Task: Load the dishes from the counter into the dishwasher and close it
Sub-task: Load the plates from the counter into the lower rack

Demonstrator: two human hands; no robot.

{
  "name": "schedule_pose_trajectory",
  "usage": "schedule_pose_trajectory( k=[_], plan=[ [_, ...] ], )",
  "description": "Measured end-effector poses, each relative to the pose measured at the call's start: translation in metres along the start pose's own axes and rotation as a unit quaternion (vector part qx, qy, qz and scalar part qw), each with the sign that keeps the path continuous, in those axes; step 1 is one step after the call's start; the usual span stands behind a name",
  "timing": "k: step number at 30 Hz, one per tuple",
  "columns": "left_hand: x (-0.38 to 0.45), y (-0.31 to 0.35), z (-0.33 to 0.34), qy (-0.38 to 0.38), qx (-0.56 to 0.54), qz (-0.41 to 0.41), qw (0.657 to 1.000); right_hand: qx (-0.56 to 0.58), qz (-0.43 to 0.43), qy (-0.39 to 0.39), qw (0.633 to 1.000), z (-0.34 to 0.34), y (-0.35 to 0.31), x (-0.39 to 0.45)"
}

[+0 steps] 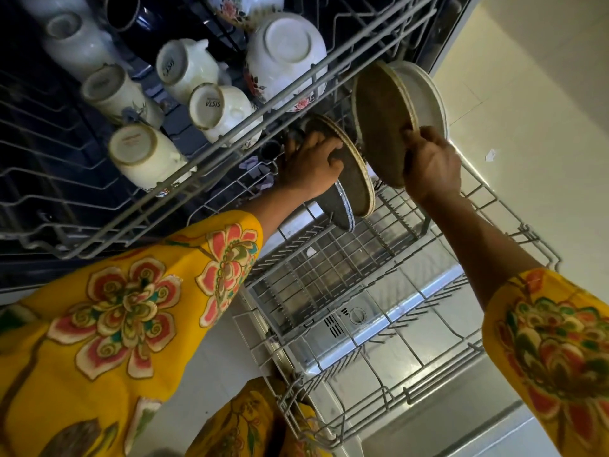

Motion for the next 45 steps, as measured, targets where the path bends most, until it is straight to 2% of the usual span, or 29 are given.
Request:
schedule_pose_trajectory(
  k=[2, 4, 8, 24, 27, 33, 39, 45],
  plan=[
    [-0.001, -0.002, 0.002, 0.005, -0.003, 0.0, 1.0, 0.039, 0.023, 0.056, 0.997, -0.01, 0.003, -0.003],
    [-0.001, -0.003, 0.005, 0.009, -0.004, 0.006, 1.0, 0.083, 0.056, 0.075, 0.992, -0.018, 0.007, -0.006],
    [-0.002, -0.003, 0.006, 0.006, -0.019, -0.004, 1.0, 0.01, 0.022, 0.08, 0.997, -0.022, 0.001, -0.01],
    [-0.007, 0.0, 0.005, -0.022, -0.034, 0.002, 0.999, -0.001, -0.008, -0.06, 0.998, 0.022, -0.014, 0.007],
    [-0.005, 0.0, 0.003, -0.01, -0.018, 0.002, 1.0, 0.034, 0.014, -0.063, 0.997, 0.024, -0.015, 0.004],
    [-0.009, 0.004, 0.002, 0.015, 0.002, 0.01, 1.0, 0.034, 0.022, -0.097, 0.994, 0.016, -0.012, 0.0],
    [-0.009, 0.005, 0.003, -0.007, 0.034, 0.033, 0.999, 0.052, 0.012, -0.093, 0.994, 0.01, -0.011, -0.004],
    [-0.019, 0.003, -0.007, -0.008, 0.086, 0.057, 0.995, 0.036, 0.014, 0.005, 0.999, 0.012, -0.012, -0.02]
  ],
)
Point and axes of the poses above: each hand's wrist, its own x-axis towards the middle knuckle, its own z-axis out of the palm, y = z × x, the point moved 3 cm from there along x, towards the middle knuckle, and after that the axes turned 8 degrees about x, right-handed, at the moved point
